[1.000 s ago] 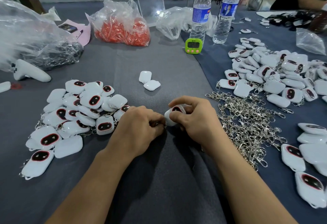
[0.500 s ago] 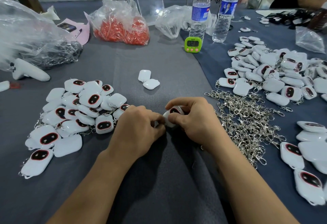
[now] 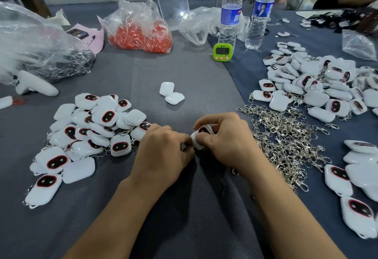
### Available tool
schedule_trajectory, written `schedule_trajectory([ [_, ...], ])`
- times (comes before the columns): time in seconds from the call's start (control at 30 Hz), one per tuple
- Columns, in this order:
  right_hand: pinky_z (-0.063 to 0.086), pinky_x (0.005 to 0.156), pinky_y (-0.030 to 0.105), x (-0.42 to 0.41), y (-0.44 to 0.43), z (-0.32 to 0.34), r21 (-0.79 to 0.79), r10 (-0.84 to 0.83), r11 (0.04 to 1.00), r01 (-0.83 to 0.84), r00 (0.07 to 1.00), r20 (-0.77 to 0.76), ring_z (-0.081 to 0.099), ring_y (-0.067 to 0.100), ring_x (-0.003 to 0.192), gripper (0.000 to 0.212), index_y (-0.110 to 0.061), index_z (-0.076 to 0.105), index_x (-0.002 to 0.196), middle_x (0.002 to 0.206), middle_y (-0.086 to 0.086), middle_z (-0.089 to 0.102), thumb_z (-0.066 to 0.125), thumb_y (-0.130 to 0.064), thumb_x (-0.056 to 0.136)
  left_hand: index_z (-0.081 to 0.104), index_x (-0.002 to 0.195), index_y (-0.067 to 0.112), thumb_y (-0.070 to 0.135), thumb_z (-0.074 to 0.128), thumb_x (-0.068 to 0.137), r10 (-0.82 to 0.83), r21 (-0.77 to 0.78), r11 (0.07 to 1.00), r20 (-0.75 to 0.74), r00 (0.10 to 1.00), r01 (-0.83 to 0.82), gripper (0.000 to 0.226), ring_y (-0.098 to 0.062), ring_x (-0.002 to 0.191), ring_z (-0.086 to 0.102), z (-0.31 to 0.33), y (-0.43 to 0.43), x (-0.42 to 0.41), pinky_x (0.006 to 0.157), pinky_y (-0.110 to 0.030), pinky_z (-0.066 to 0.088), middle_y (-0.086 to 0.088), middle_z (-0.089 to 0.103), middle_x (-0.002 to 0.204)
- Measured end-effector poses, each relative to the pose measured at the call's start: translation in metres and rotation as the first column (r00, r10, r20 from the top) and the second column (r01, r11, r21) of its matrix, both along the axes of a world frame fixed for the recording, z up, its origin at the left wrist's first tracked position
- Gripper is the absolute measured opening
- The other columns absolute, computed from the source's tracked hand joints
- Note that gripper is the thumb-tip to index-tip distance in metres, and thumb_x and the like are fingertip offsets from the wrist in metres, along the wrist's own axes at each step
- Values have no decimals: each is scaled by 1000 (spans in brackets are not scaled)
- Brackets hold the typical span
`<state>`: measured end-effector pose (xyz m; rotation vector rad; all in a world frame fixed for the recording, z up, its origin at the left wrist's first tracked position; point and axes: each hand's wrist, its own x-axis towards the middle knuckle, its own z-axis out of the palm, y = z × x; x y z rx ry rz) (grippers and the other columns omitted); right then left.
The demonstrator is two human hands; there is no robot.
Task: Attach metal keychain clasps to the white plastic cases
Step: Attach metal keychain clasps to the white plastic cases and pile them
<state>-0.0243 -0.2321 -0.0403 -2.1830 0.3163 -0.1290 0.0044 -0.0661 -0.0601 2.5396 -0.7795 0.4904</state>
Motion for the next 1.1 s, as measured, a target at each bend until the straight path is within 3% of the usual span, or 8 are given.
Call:
schedule_trajectory([
  [0.2,40,54,7,-3,7,6,-103,28,994,-22,998,58,64,13,74,8,-30,78,89,76,-5,69,76,-25,84,75,65,22,24,80,68,-46,26,999,99,994,44,6,-17,54,38,2,-2,-2,62,-27,25,1,51,51],
  [0.4,36,54,15,-1,13,7,-174,34,984,-26,998,46,60,16,77,7,-30,77,89,80,-2,69,75,-25,85,71,59,21,25,75,72,-30,71,997,146,989,20,14,-21,51,42,1,-5,-4,62,-33,28,0,51,46],
  [0.5,39,48,5,-1,7,6,-68,-6,998,5,1000,-16,64,11,70,8,-29,78,81,71,-8,69,76,-21,79,72,57,20,29,78,69,-27,37,999,154,988,21,16,-19,51,41,4,-5,-6,60,-27,23,1,49,47],
  [0.7,39,40,22,0,5,1,340,-48,937,83,993,-110,57,18,41,17,-15,76,69,61,13,70,67,-5,79,69,57,14,18,93,64,-15,-2,1000,145,989,15,25,-22,53,43,4,-6,-9,59,-26,22,-1,48,49],
  [0.8,35,36,19,0,5,2,478,-47,872,100,991,-122,53,16,38,19,-9,73,71,59,13,67,65,1,84,75,66,19,19,90,69,19,-157,987,42,999,-12,16,-21,58,47,5,-6,-6,60,-26,30,3,52,53],
  [0.9,33,35,18,0,7,5,577,-37,810,108,990,-133,50,14,37,16,-6,72,78,58,11,65,63,3,88,78,74,32,24,86,74,24,-370,925,-173,985,-88,11,-11,59,58,10,-5,-5,58,-21,43,11,62,57],
  [0.97,32,34,17,1,8,8,665,-41,735,135,987,-156,49,13,36,15,-5,71,83,58,9,66,61,3,91,79,77,36,24,82,79,-23,-516,841,-339,940,-165,12,1,66,66,11,-4,-3,61,-12,48,21,70,65],
  [1.1,31,33,17,2,5,13,803,-48,571,171,983,-175,49,11,37,15,-4,69,89,58,8,67,57,2,94,81,83,34,18,75,87,-199,-643,722,-546,814,-254,17,-1,82,71,11,-1,4,78,-22,54,14,78,83],
])
